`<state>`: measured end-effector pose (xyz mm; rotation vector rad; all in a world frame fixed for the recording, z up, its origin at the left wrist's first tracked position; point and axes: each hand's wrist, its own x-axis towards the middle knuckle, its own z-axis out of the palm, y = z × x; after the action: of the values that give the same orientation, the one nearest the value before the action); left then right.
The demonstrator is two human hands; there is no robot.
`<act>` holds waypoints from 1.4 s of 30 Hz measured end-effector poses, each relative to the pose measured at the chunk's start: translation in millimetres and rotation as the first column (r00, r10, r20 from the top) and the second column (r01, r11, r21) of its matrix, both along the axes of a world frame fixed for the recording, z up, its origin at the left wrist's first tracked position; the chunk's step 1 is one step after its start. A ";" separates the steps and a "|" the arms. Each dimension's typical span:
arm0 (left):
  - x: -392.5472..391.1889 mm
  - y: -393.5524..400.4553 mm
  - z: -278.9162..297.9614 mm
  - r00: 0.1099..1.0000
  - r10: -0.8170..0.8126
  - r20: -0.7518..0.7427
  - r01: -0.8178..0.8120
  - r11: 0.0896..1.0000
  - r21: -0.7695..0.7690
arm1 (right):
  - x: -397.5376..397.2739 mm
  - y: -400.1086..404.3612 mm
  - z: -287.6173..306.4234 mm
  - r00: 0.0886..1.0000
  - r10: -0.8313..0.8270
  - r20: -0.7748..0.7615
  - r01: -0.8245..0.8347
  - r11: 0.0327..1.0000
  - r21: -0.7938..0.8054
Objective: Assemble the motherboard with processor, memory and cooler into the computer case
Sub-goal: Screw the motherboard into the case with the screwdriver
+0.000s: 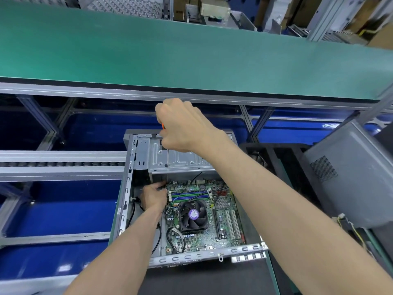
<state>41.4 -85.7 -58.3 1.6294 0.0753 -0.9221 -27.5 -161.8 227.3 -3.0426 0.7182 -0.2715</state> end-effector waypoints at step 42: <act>-2.4 1.1 0.7 0.992 -0.063 0.111 0.053 0.995 0.090 | 10.8 -5.9 7.3 0.999 -0.027 -0.042 0.028 1.000 0.011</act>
<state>39.1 -84.6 -57.6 1.7694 -0.0110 -0.8787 -16.7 -167.8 234.6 -3.0379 0.7612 -0.2039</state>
